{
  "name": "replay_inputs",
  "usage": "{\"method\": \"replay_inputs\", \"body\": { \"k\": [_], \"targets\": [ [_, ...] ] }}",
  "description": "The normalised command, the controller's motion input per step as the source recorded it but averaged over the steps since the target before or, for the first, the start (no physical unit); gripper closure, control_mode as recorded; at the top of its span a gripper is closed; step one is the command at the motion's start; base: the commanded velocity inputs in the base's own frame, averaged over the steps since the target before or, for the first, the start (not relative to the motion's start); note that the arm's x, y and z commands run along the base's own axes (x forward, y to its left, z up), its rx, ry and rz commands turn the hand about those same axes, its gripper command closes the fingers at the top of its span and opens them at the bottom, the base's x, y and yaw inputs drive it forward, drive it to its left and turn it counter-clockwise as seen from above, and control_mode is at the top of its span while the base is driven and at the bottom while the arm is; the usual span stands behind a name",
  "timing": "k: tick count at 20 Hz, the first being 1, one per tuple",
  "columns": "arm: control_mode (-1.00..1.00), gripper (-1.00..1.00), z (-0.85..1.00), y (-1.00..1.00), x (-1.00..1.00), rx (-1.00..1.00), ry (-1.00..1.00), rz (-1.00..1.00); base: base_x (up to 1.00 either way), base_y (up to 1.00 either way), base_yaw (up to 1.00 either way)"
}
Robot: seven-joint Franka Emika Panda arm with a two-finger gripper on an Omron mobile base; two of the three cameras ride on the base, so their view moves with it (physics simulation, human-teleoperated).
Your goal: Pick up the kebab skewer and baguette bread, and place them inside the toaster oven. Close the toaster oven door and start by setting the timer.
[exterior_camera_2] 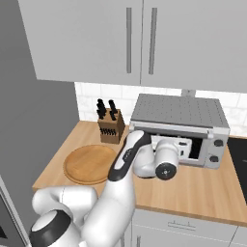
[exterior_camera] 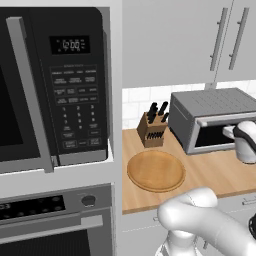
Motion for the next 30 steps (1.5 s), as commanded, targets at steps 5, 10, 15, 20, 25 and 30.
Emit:
{"method": "replay_inputs", "body": {
  "k": [5,10,15,20,25,30],
  "targets": [
    [-1.00,-1.00,0.00,0.11,0.21,0.00,0.00,0.00,0.00,0.00,0.00],
    [-1.00,-1.00,0.00,0.06,0.15,0.00,0.00,0.00,0.00,0.00,0.00],
    [-1.00,-1.00,0.00,0.09,0.22,0.00,0.00,0.00,0.00,0.00,0.00],
    [-1.00,-1.00,0.00,-0.02,-0.01,0.00,0.00,0.00,0.00,0.00,0.00],
    [-1.00,-1.00,0.00,-0.29,-0.26,0.00,0.00,0.00,0.00,0.00,0.00],
    [-1.00,-1.00,0.00,-0.40,-0.25,0.00,0.00,0.00,0.00,0.00,0.00]
  ]
}}
